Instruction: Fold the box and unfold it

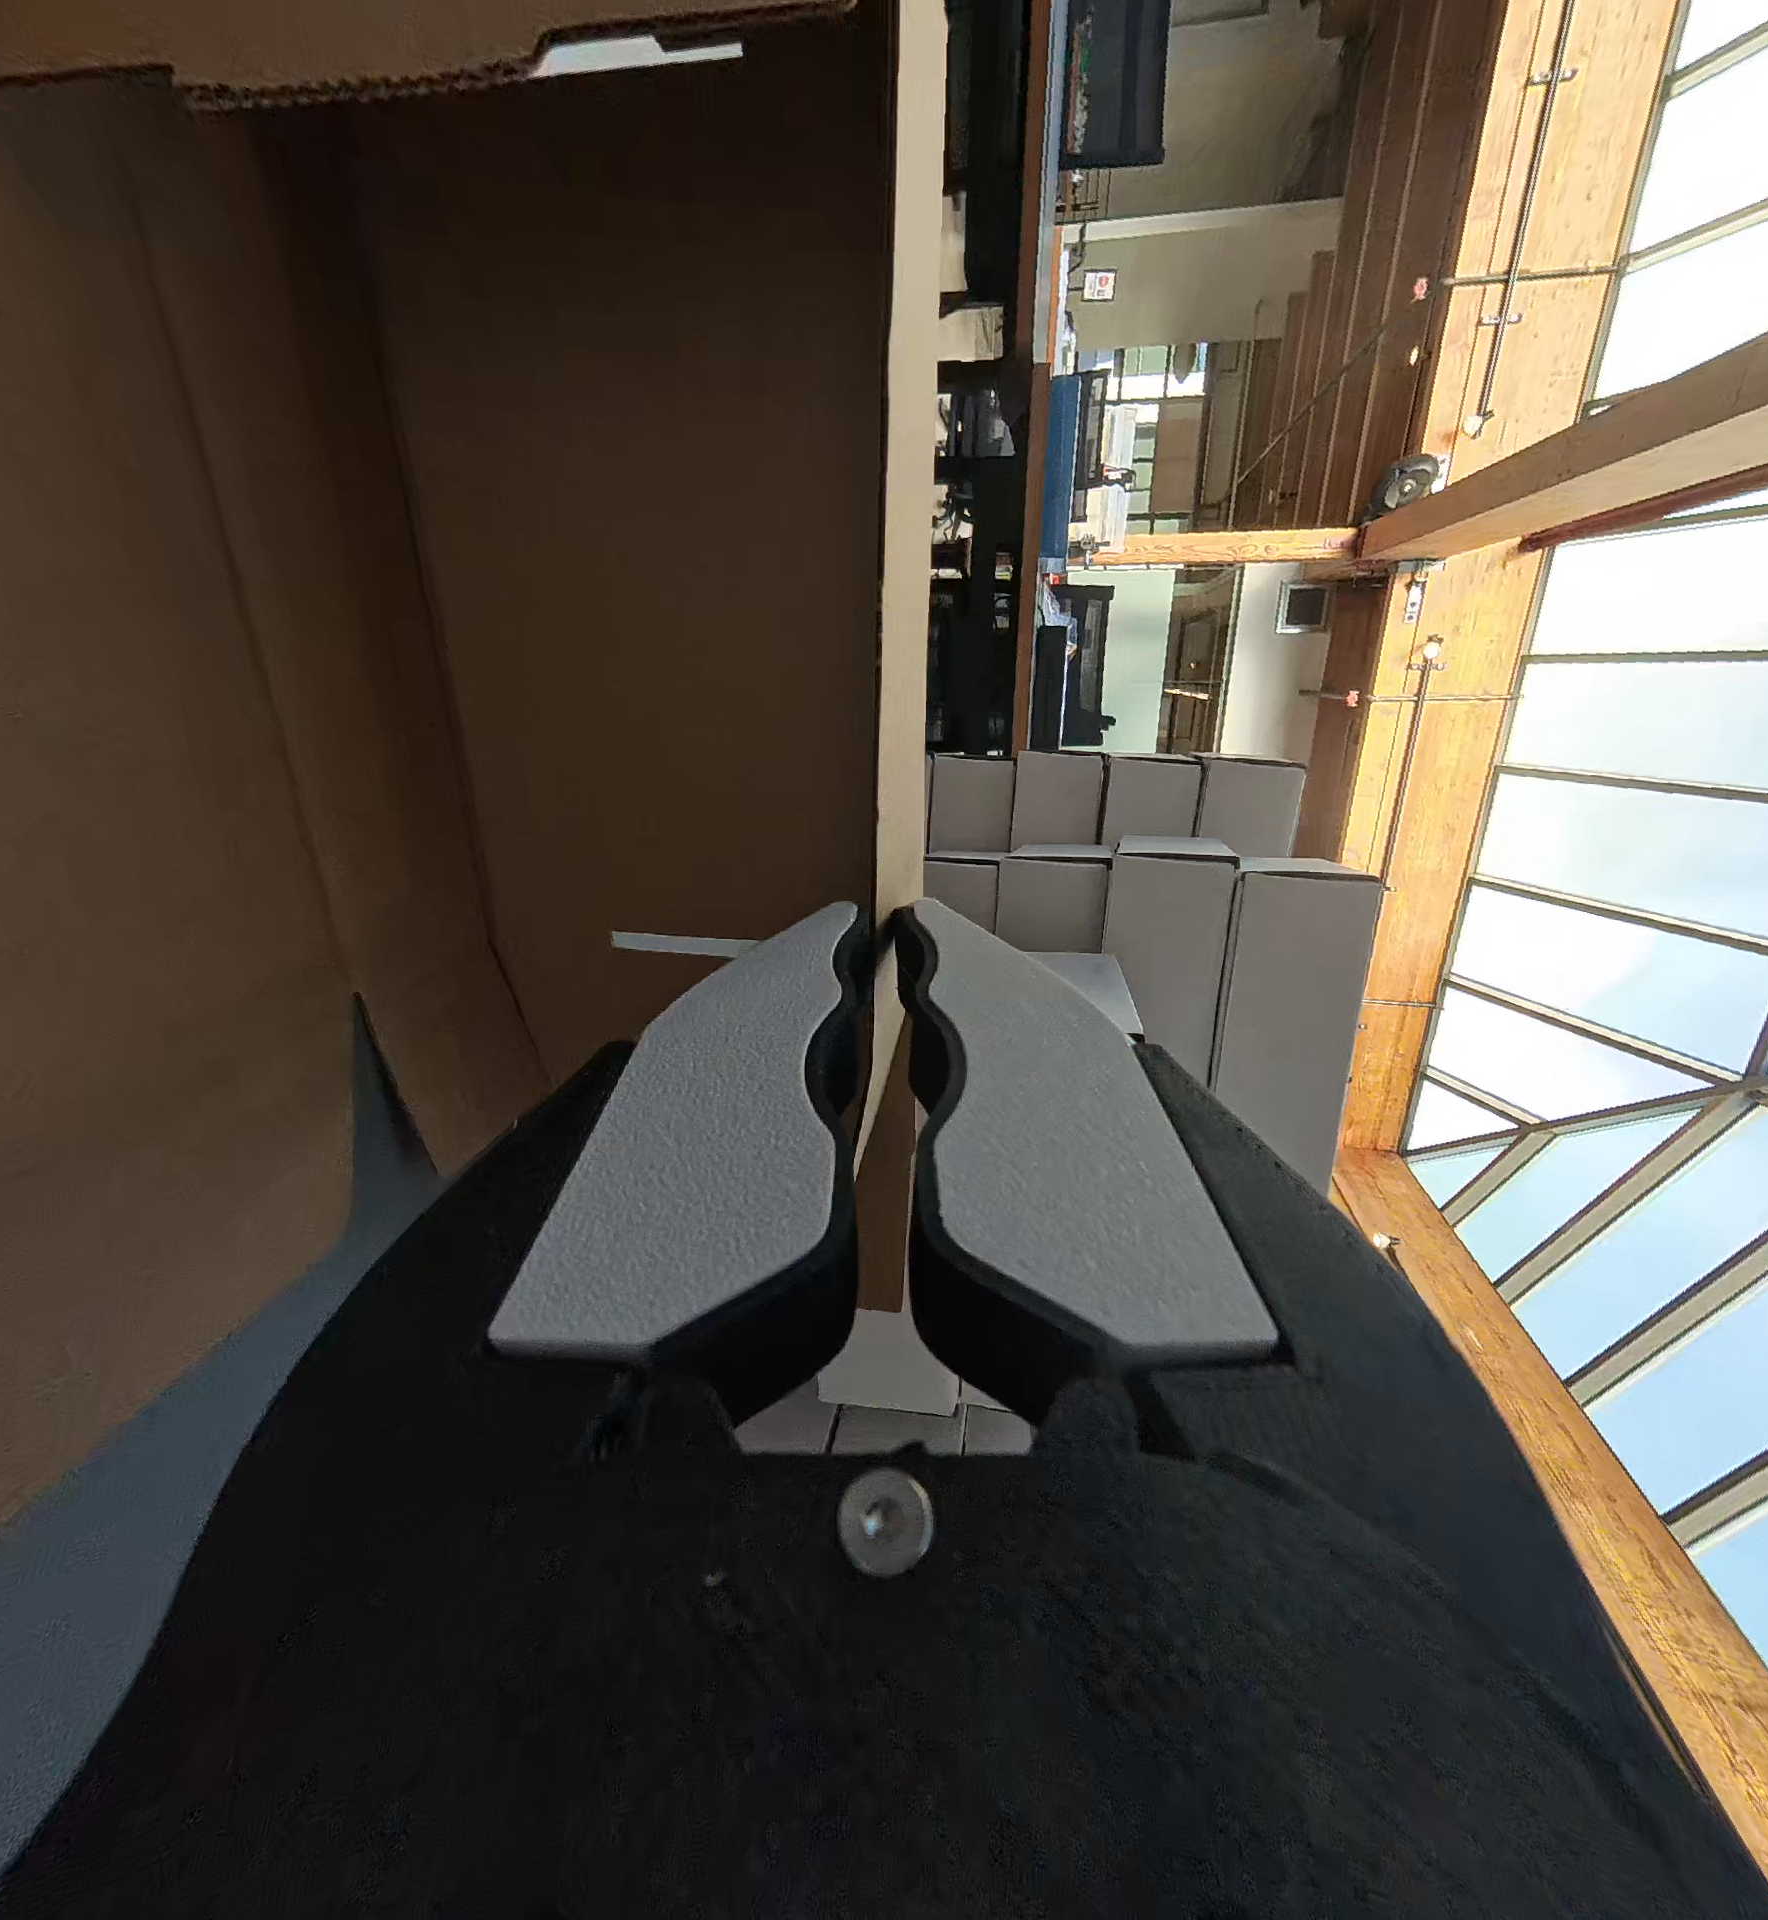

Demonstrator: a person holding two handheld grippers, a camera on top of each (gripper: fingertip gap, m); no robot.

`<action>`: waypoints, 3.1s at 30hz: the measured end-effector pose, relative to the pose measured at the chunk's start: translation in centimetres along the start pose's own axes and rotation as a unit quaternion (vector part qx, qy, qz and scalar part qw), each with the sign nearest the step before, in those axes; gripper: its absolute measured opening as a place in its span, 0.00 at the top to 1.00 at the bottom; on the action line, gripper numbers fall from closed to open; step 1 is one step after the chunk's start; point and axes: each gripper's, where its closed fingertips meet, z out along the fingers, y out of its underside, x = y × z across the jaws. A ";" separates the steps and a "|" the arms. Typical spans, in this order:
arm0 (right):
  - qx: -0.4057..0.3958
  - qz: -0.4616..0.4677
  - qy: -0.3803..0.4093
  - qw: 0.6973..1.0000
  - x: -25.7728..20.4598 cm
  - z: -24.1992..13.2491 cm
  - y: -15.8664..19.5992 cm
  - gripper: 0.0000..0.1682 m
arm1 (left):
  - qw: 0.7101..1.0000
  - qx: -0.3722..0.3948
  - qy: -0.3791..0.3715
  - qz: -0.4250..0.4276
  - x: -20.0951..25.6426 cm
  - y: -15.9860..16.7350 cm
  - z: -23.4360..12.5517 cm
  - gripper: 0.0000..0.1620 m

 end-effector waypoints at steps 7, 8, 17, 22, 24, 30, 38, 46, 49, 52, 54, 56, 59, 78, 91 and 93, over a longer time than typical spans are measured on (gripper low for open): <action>0.045 -0.011 -0.027 0.999 -0.3 -0.2 -0.2 0.97 | 0.998 -0.018 -0.058 -0.009 -1.4 -0.3 1.1 0.76; 0.051 -0.012 -0.029 0.998 -0.3 -0.1 -0.1 0.97 | 0.998 -0.016 -0.062 -0.013 -1.7 -0.4 1.3 0.76; 0.080 0.019 -0.055 0.995 -0.3 0.2 -0.5 0.96 | 0.990 0.003 -0.107 -0.092 -4.2 -0.7 3.1 0.81; 0.110 0.075 -0.094 0.987 0.0 1.2 0.1 0.96 | 0.996 -0.022 -0.075 -0.041 -4.9 -1.1 4.2 0.75; 0.114 0.079 -0.108 0.984 0.1 1.4 0.3 0.96 | 0.997 -0.034 -0.060 -0.025 -5.1 -1.3 4.6 0.74; 0.089 0.153 -0.129 0.976 0.6 2.2 1.1 0.97 | 0.997 -0.017 -0.063 -0.043 -5.8 -1.7 5.4 0.75; 0.126 0.168 -0.130 0.969 0.7 1.6 0.4 0.97 | 0.995 0.000 -0.083 -0.057 -6.5 -1.8 5.6 0.80; 0.121 0.203 -0.136 0.962 1.1 2.2 1.0 0.97 | 0.994 -0.008 -0.092 -0.056 -6.7 -1.9 5.9 0.80; 0.124 0.196 -0.141 0.963 1.2 2.2 1.0 0.97 | 0.993 -0.027 -0.096 -0.067 -7.0 -2.0 6.2 0.82; 0.109 0.171 -0.139 0.969 1.2 2.4 1.5 0.98 | 0.991 -0.035 -0.070 -0.105 -6.8 -2.2 6.3 0.82; 0.119 0.199 -0.156 0.960 1.3 2.5 1.6 0.98 | 0.991 -0.051 -0.065 -0.104 -7.1 -2.1 6.2 0.84; 0.127 0.192 -0.163 0.959 1.1 2.1 1.1 0.97 | 0.992 -0.080 -0.087 -0.035 -7.1 -2.0 6.3 0.82; 0.143 0.102 -0.135 0.975 0.6 1.1 0.1 0.97 | 0.985 -0.117 -0.116 0.050 -7.1 -1.3 6.4 0.75; 0.127 0.041 -0.120 0.984 -0.3 0.3 -1.4 0.95 | 0.993 -0.085 -0.082 -0.011 -8.3 -1.6 7.9 0.85; 0.041 0.081 -0.058 0.994 0.2 1.0 -0.9 0.97 | 0.980 -0.057 -0.161 -0.103 -9.4 -2.0 8.6 0.94; 0.051 0.087 -0.062 0.993 0.1 1.1 -1.2 0.97 | 0.978 -0.055 -0.181 -0.090 -9.6 -1.9 8.5 0.93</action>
